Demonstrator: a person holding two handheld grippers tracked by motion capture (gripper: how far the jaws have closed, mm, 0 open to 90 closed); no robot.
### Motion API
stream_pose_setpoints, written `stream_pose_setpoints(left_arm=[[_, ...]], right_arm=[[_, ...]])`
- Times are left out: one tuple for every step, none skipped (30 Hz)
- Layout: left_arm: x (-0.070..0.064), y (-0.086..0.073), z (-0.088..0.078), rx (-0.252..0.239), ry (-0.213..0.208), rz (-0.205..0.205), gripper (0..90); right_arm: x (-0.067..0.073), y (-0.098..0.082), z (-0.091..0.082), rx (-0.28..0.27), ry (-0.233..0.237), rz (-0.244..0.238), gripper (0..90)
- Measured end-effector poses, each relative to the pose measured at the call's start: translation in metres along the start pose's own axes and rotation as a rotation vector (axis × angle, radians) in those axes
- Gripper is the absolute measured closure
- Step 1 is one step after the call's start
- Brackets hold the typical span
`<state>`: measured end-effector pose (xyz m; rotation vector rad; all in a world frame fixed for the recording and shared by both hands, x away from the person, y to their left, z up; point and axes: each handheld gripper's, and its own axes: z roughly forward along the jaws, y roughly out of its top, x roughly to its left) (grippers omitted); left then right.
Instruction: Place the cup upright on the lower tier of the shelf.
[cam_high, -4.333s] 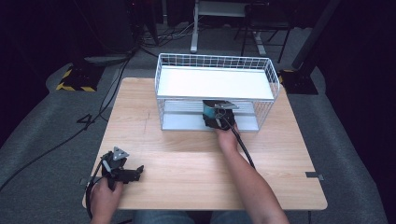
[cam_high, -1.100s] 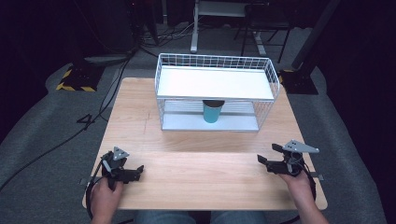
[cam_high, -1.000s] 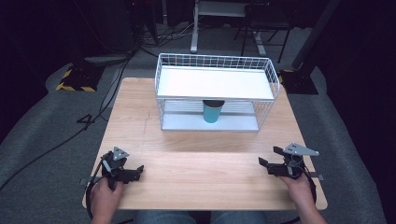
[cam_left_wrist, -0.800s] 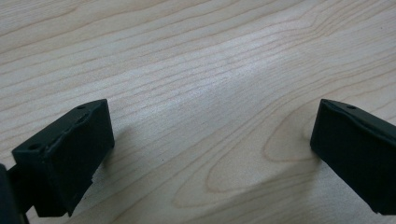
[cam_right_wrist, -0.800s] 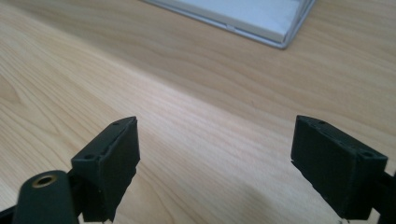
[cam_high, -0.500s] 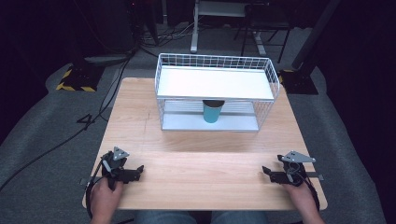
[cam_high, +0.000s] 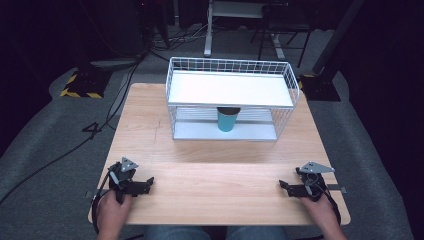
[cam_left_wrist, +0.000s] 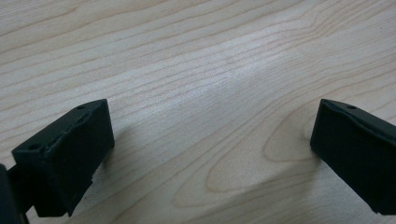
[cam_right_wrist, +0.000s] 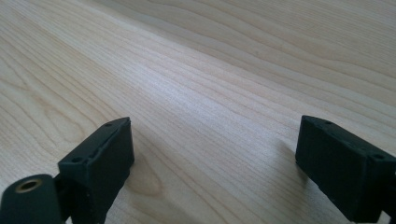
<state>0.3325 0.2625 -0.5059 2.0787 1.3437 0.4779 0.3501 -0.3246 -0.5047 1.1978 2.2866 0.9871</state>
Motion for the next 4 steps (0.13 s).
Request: stream_pose_setpoints(left_arm=[[0.0000, 0.0000, 0.0000, 0.000, 0.000, 0.000, 0.1], [0.0000, 0.0000, 0.0000, 0.000, 0.000, 0.000, 0.1], [0.0000, 0.0000, 0.0000, 0.000, 0.000, 0.000, 0.1], [0.0000, 0.0000, 0.0000, 0.000, 0.000, 0.000, 0.1]], right_arm=[[0.0000, 0.0000, 0.0000, 0.000, 0.000, -0.001, 11.8], [0.0000, 0.0000, 0.0000, 0.000, 0.001, 0.000, 11.8], [0.0000, 0.0000, 0.0000, 0.001, 0.000, -0.001, 11.8], [0.0000, 0.0000, 0.0000, 0.001, 0.000, 0.000, 11.8]])
